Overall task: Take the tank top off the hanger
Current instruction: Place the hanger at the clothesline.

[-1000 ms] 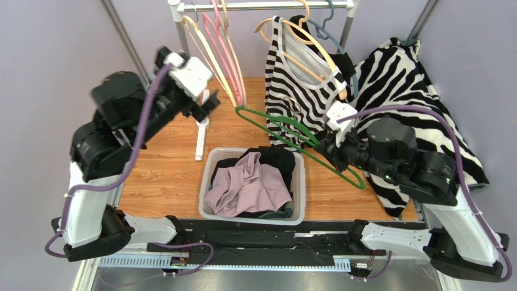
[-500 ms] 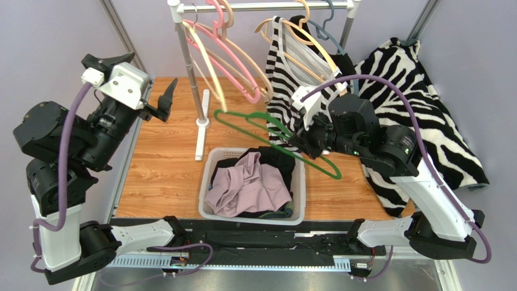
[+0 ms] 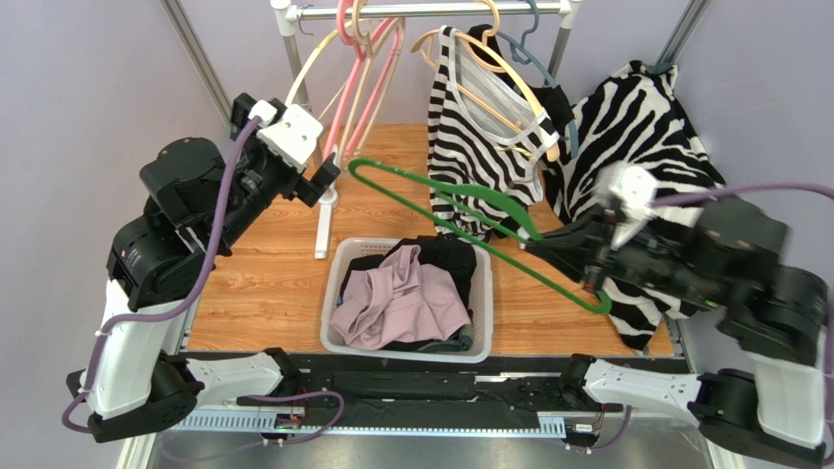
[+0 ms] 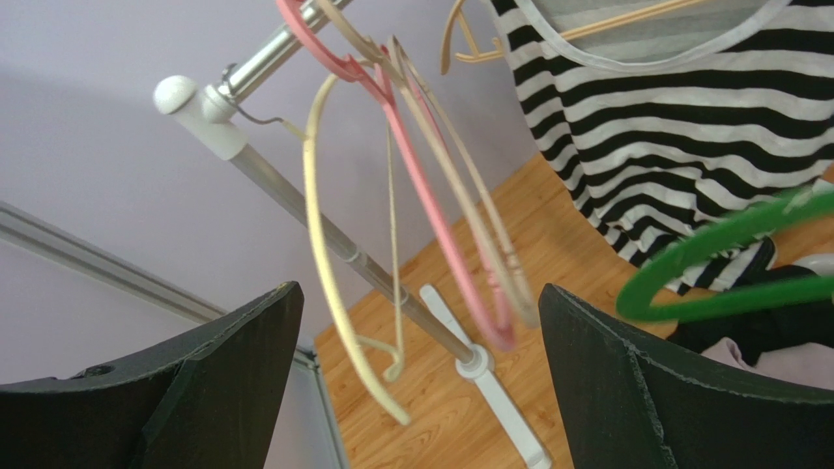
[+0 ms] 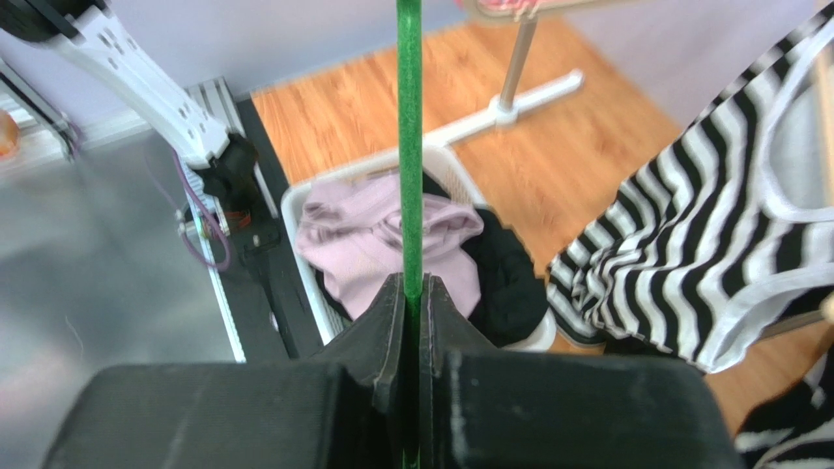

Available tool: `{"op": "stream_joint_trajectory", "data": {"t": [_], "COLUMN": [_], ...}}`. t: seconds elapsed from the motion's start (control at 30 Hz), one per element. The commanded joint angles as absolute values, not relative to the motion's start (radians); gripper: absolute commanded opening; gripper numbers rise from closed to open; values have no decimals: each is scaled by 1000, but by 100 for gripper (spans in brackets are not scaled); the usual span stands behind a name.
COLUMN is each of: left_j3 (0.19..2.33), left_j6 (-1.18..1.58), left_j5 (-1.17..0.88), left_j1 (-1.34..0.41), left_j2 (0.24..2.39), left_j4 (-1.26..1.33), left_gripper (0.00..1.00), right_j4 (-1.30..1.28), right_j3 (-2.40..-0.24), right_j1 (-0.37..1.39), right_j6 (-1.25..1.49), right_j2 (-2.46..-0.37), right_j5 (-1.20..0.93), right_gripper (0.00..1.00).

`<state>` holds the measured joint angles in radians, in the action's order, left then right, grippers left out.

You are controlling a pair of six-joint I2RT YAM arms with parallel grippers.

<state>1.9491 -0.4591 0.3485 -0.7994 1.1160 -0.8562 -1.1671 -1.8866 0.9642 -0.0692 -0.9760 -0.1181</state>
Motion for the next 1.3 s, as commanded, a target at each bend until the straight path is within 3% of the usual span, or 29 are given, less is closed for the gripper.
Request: {"op": "stream_joint_trajectory", "data": {"t": [0.0, 0.1, 0.3, 0.5, 0.83, 1.27], "left_j3": [1942, 1948, 2067, 2200, 1927, 1531], "left_j6": [-420, -426, -413, -384, -351, -402], "left_j5": [253, 241, 232, 166, -86, -114], "left_j1": [-793, -793, -793, -793, -790, -790], "left_j2": [1108, 1124, 1218, 1335, 1213, 1100], "left_j4": [-867, -867, -928, -1025, -1052, -917], "left_gripper": [99, 99, 99, 99, 99, 95], "right_j4": [-979, -927, -974, -985, -968, -914], "right_j3": [-1884, -1913, -2109, -2313, -2387, -2463], "right_j1": [965, 966, 965, 934, 894, 744], "right_j6": [-71, -77, -109, -138, -112, -40], "right_j2": [-874, -909, -1198, -1465, -1582, -1715], "right_j5": [-35, 162, 433, 508, 495, 397], "right_gripper": [0, 0, 0, 0, 0, 0]}}
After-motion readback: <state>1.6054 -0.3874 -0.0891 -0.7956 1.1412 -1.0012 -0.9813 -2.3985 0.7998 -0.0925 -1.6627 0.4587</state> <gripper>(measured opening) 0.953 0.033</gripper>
